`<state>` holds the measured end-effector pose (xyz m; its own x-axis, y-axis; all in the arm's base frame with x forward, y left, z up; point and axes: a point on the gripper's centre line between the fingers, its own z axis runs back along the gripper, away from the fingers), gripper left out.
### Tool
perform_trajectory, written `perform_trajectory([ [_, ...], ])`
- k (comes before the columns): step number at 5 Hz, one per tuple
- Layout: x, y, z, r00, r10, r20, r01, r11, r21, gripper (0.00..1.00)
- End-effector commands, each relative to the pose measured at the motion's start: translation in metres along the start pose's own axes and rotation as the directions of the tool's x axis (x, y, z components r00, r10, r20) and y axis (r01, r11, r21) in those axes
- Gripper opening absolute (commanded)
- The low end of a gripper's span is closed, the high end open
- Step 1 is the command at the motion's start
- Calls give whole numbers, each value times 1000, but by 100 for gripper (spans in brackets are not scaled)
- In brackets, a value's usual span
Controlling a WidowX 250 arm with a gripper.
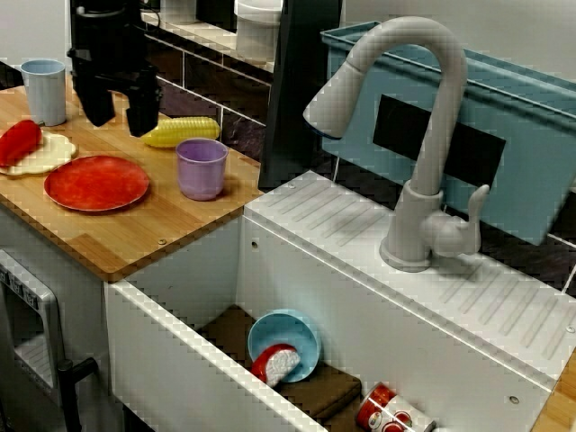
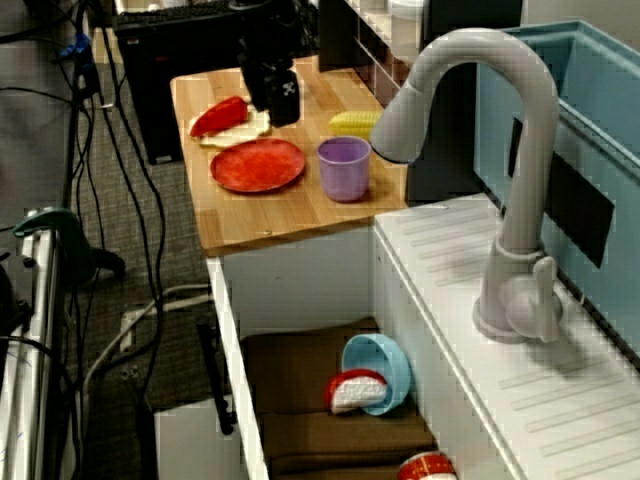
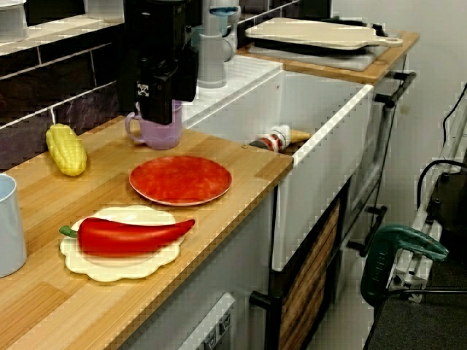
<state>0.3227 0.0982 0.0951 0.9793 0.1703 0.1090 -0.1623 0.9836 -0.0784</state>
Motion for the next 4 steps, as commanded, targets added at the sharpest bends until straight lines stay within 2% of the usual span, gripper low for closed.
perform_trajectory([
  [1,11,-31,24,959,-278,-45,280,960,32,100],
  [2,11,-39,33,918,-392,-62,392,920,-7,100],
  [4,0,-56,40,819,-573,28,573,820,-3,100],
])
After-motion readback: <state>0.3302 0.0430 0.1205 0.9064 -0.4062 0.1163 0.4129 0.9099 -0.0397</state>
